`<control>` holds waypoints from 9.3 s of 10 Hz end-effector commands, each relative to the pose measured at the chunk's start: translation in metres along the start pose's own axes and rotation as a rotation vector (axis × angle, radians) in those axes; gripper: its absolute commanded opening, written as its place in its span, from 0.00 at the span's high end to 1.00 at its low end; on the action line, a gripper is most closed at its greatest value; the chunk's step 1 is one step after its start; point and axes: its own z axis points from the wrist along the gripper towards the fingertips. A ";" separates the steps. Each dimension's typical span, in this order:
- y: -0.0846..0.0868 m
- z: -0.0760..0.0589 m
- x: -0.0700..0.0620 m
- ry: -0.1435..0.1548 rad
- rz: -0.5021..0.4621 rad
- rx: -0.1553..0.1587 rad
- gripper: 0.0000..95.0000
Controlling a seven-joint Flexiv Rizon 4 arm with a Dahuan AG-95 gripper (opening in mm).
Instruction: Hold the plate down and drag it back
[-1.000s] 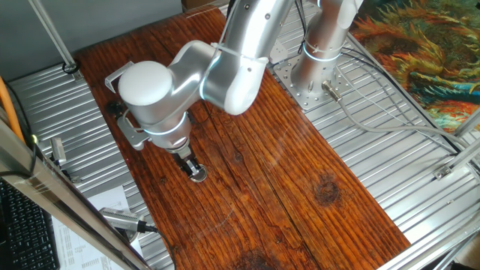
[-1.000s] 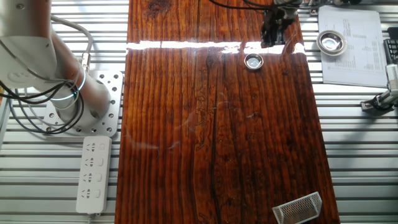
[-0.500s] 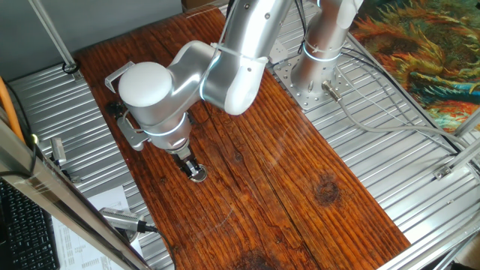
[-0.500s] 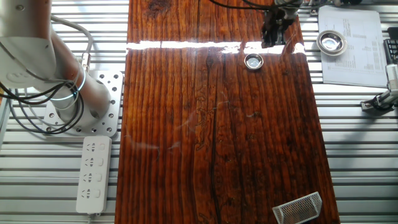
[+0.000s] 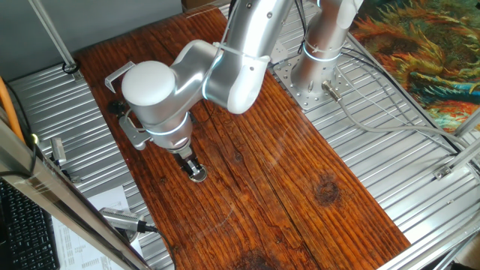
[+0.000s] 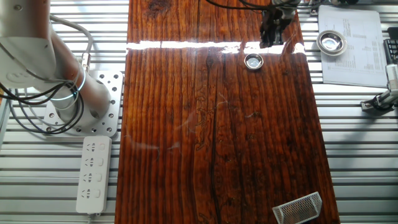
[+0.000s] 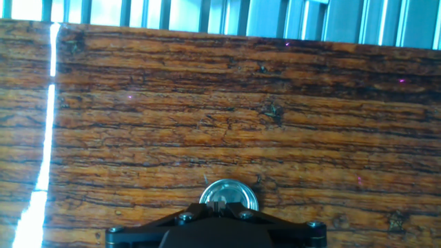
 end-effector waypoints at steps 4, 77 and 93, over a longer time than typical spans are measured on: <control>-0.005 -0.002 0.002 -0.005 0.009 0.002 1.00; -0.017 0.000 0.018 -0.023 -0.030 0.003 1.00; -0.015 0.002 0.023 -0.048 0.012 0.006 1.00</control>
